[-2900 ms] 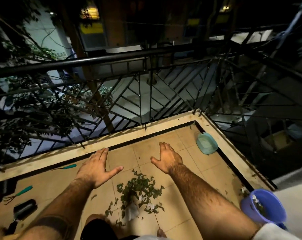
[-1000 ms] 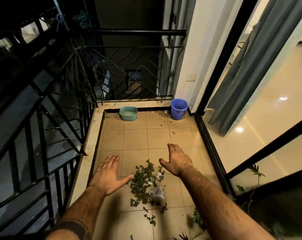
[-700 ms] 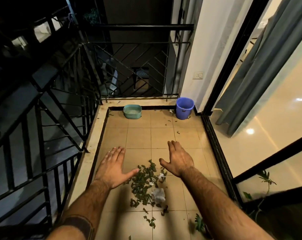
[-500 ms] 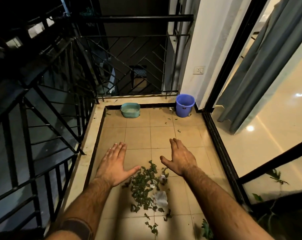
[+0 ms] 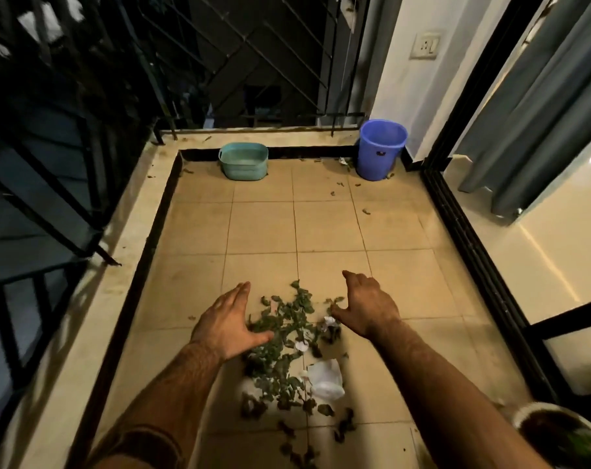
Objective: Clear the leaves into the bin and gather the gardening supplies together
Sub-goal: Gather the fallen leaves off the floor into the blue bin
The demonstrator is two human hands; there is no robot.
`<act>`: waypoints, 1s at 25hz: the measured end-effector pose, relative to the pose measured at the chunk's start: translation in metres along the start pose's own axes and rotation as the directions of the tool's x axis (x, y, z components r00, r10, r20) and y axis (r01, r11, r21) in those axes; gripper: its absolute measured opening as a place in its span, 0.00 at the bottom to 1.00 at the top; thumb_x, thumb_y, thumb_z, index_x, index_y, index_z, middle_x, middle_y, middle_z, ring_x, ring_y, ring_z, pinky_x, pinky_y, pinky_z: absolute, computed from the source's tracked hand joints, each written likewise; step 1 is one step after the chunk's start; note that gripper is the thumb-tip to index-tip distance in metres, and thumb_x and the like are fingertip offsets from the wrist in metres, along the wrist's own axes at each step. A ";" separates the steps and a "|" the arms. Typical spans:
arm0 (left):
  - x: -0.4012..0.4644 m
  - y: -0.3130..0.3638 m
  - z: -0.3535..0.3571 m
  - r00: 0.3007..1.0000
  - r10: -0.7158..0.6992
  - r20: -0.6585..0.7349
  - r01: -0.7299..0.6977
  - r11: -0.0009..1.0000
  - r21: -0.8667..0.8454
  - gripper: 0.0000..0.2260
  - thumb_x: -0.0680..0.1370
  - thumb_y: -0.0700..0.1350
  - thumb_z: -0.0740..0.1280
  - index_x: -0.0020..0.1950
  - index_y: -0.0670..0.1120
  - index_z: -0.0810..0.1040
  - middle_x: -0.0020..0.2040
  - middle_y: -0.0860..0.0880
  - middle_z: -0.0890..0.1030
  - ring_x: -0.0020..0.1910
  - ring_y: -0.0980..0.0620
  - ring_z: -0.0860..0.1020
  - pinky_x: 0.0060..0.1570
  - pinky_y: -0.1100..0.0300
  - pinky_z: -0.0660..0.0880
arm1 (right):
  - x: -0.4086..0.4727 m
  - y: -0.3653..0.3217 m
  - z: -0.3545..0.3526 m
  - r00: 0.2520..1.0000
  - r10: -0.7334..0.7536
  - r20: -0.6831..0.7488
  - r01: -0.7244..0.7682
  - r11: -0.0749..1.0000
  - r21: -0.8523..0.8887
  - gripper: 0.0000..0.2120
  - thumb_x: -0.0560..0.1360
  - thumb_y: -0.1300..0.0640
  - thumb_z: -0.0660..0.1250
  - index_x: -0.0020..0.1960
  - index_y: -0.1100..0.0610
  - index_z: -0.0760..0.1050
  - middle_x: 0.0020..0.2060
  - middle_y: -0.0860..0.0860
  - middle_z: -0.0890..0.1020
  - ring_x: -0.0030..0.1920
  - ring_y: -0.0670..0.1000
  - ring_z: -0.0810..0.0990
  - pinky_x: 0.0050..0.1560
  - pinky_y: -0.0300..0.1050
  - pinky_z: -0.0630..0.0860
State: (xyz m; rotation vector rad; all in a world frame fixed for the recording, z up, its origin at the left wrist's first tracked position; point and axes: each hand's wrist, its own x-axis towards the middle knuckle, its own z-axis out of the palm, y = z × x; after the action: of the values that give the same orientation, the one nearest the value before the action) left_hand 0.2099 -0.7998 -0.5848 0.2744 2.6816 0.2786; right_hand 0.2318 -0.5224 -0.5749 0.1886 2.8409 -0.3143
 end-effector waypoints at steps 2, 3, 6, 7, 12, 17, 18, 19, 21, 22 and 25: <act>0.043 -0.018 0.069 0.999 -0.007 0.037 0.007 1.000 -0.005 0.56 0.68 0.74 0.67 0.83 0.51 0.42 0.83 0.50 0.50 0.80 0.49 0.55 0.77 0.53 0.57 | 0.028 0.016 0.071 0.999 0.012 0.052 -0.010 0.999 -0.034 0.38 0.77 0.40 0.67 0.79 0.55 0.57 0.71 0.56 0.71 0.69 0.57 0.70 0.63 0.54 0.75; 0.061 -0.025 0.101 0.998 -0.003 0.055 0.004 1.000 -0.007 0.56 0.67 0.74 0.68 0.83 0.50 0.42 0.83 0.49 0.51 0.80 0.48 0.56 0.77 0.53 0.57 | 0.041 0.024 0.102 0.997 0.025 0.076 -0.022 0.999 -0.040 0.38 0.77 0.41 0.67 0.79 0.54 0.57 0.71 0.56 0.72 0.69 0.58 0.70 0.63 0.54 0.75; 0.111 -0.047 0.201 0.991 -0.003 0.136 0.001 1.000 0.011 0.61 0.63 0.76 0.70 0.83 0.52 0.41 0.84 0.48 0.48 0.81 0.46 0.53 0.77 0.51 0.55 | 0.074 0.043 0.203 0.986 0.056 0.154 -0.049 0.997 -0.053 0.39 0.75 0.40 0.69 0.79 0.52 0.57 0.72 0.57 0.70 0.69 0.60 0.70 0.65 0.55 0.74; 0.124 -0.053 0.233 0.982 -0.011 0.190 0.005 0.999 0.033 0.62 0.61 0.77 0.70 0.83 0.54 0.39 0.84 0.49 0.44 0.81 0.44 0.50 0.78 0.49 0.53 | 0.082 0.050 0.236 0.978 0.069 0.199 -0.058 0.996 -0.061 0.40 0.74 0.39 0.70 0.79 0.51 0.57 0.73 0.57 0.69 0.70 0.61 0.70 0.66 0.55 0.73; 0.159 -0.083 0.341 0.934 -0.106 0.341 0.055 0.987 0.154 0.65 0.56 0.80 0.70 0.80 0.61 0.34 0.81 0.49 0.31 0.80 0.39 0.37 0.76 0.35 0.52 | 0.105 0.072 0.349 0.952 0.141 0.273 -0.139 0.990 -0.029 0.51 0.68 0.30 0.71 0.81 0.46 0.50 0.80 0.58 0.51 0.77 0.65 0.60 0.72 0.62 0.67; 0.150 -0.098 0.357 0.978 -0.037 0.205 -0.040 0.932 0.360 0.34 0.78 0.57 0.68 0.80 0.53 0.58 0.78 0.43 0.62 0.72 0.41 0.68 0.66 0.45 0.73 | 0.095 0.077 0.388 0.937 0.137 0.322 -0.091 0.984 -0.154 0.36 0.70 0.36 0.73 0.72 0.48 0.66 0.71 0.57 0.67 0.68 0.60 0.71 0.62 0.58 0.76; 0.147 -0.102 0.356 0.985 -0.024 0.170 -0.044 0.923 0.383 0.28 0.79 0.50 0.68 0.77 0.52 0.63 0.73 0.44 0.68 0.67 0.43 0.73 0.62 0.47 0.76 | 0.094 0.077 0.389 0.946 0.136 0.295 -0.086 0.981 -0.176 0.31 0.72 0.38 0.73 0.69 0.48 0.69 0.68 0.55 0.71 0.65 0.58 0.73 0.59 0.56 0.77; 0.145 -0.108 0.353 0.988 -0.037 0.150 -0.025 0.920 0.391 0.25 0.79 0.46 0.68 0.75 0.52 0.66 0.67 0.45 0.73 0.62 0.44 0.76 0.58 0.48 0.78 | 0.096 0.077 0.387 0.952 0.140 0.274 -0.089 0.978 -0.189 0.27 0.73 0.40 0.73 0.67 0.48 0.72 0.65 0.54 0.73 0.62 0.56 0.75 0.58 0.55 0.77; 0.143 -0.120 0.339 0.986 -0.079 0.146 0.020 0.928 0.372 0.21 0.79 0.44 0.67 0.72 0.52 0.69 0.60 0.47 0.77 0.56 0.47 0.78 0.55 0.50 0.79 | 0.100 0.078 0.380 0.954 0.169 0.248 -0.110 0.966 -0.233 0.21 0.73 0.45 0.73 0.64 0.47 0.76 0.61 0.52 0.78 0.59 0.55 0.78 0.56 0.53 0.78; 0.143 -0.126 0.331 0.985 -0.086 0.152 0.024 0.930 0.368 0.19 0.80 0.47 0.66 0.71 0.52 0.70 0.57 0.48 0.78 0.54 0.48 0.79 0.54 0.50 0.80 | 0.104 0.079 0.377 0.957 0.191 0.220 -0.133 0.959 -0.252 0.20 0.72 0.45 0.73 0.63 0.48 0.78 0.60 0.53 0.79 0.58 0.56 0.79 0.56 0.53 0.79; 0.151 -0.137 0.306 0.993 -0.016 0.120 -0.034 0.914 0.405 0.28 0.76 0.69 0.58 0.67 0.52 0.67 0.46 0.53 0.77 0.42 0.53 0.77 0.43 0.57 0.77 | 0.118 0.076 0.366 0.973 0.217 0.080 -0.198 0.960 -0.196 0.22 0.76 0.44 0.68 0.66 0.53 0.73 0.61 0.56 0.77 0.60 0.59 0.77 0.54 0.55 0.78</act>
State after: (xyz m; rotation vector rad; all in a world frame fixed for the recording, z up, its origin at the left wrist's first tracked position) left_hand 0.1879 -0.8499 -0.9489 0.4134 2.5942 -0.2934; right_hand 0.2259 -0.5217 -0.9671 0.4155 2.6993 -0.0114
